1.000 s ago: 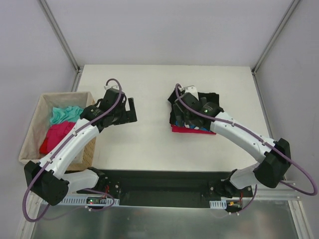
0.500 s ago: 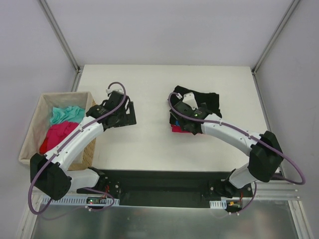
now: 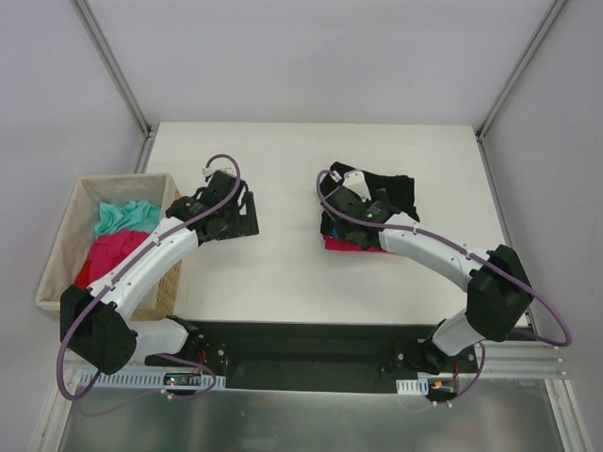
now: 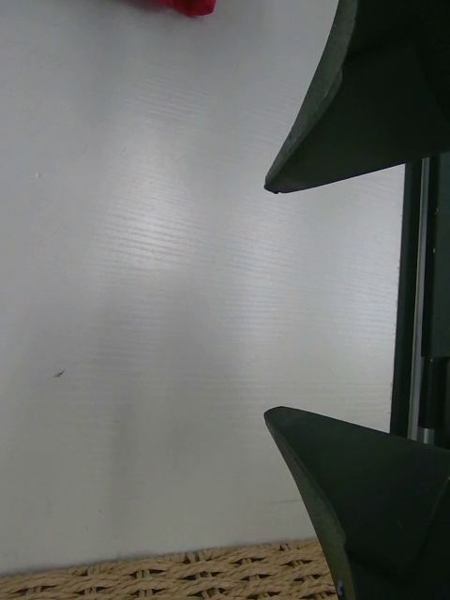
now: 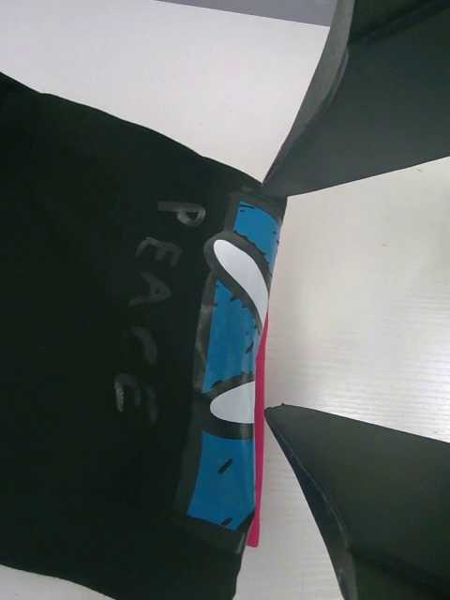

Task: Fold and stack the t-shirts

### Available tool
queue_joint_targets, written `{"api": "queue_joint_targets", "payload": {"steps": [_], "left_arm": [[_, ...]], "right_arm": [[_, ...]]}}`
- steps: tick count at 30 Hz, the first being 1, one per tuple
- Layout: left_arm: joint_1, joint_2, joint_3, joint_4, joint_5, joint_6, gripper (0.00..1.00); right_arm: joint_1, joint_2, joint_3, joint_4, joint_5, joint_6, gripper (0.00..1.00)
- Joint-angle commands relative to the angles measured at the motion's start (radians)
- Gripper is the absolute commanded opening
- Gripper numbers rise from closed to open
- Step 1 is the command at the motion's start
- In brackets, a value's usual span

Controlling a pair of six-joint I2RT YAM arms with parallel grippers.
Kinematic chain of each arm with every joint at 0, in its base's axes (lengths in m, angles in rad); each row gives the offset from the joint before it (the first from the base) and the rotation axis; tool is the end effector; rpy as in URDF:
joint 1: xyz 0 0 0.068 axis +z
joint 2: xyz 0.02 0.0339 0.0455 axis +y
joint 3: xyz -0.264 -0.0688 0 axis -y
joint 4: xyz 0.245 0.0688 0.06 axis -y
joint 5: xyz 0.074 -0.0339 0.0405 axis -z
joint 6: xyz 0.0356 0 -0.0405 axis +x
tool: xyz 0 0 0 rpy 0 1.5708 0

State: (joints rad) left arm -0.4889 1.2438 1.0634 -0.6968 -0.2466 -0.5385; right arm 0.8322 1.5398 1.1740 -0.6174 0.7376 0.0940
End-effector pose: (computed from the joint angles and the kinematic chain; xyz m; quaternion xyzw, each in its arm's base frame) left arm 0.2304 -0.1127 0.2951 -0.0649 0.9320 -0.0650 0.3506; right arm 0.2316 0.2188 0.2623 -0.2247 0.8703 -0.1880 0.3958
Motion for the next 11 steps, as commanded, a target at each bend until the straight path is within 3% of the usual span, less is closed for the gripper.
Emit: {"api": "queue_joint_targets", "payload": {"steps": [1, 11], "left_arm": [[0.009, 0.005, 0.030, -0.006, -0.028, -0.002, 0.99], [0.010, 0.016, 0.023, 0.003, -0.023, -0.005, 0.99]], "right_arm": [[-0.030, -0.004, 0.033, 0.042, -0.024, -0.030, 0.96], [-0.070, -0.069, -0.037, 0.136, -0.113, -0.043, 0.96]]}}
